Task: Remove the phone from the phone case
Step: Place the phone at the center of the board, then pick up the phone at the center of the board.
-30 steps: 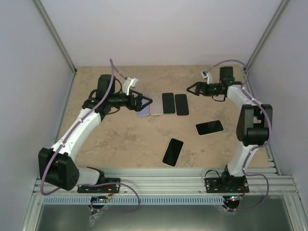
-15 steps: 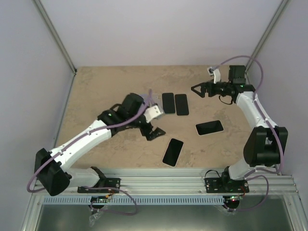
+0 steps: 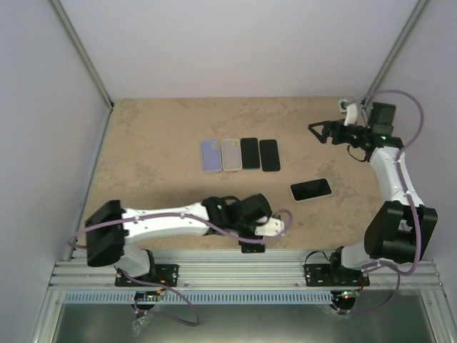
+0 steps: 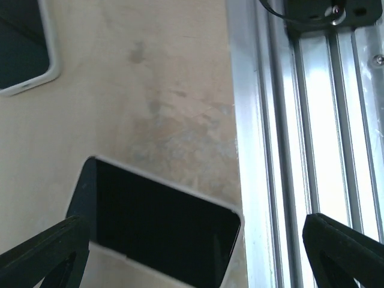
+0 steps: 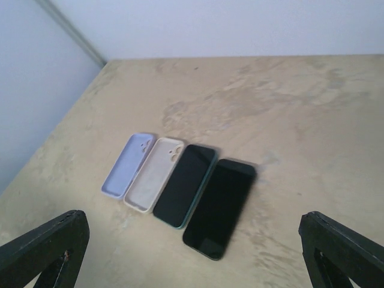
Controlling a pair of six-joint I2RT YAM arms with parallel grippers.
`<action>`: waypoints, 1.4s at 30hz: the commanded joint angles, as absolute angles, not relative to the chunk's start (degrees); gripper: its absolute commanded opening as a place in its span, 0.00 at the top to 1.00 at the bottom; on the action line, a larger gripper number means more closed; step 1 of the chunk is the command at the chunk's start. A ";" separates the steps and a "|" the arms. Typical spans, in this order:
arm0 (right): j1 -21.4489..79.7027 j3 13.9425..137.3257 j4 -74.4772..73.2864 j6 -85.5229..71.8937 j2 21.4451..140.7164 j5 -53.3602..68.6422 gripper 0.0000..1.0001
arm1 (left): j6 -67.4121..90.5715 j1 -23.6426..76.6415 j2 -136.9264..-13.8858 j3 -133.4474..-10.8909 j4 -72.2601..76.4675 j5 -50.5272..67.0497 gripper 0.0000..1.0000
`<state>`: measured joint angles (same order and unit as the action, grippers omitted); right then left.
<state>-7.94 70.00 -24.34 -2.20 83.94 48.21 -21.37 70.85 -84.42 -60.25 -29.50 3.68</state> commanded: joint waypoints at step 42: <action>-15.86 64.95 -18.02 -8.85 82.88 55.95 0.02 | -23.82 71.33 -98.81 -57.95 -22.04 -21.03 0.01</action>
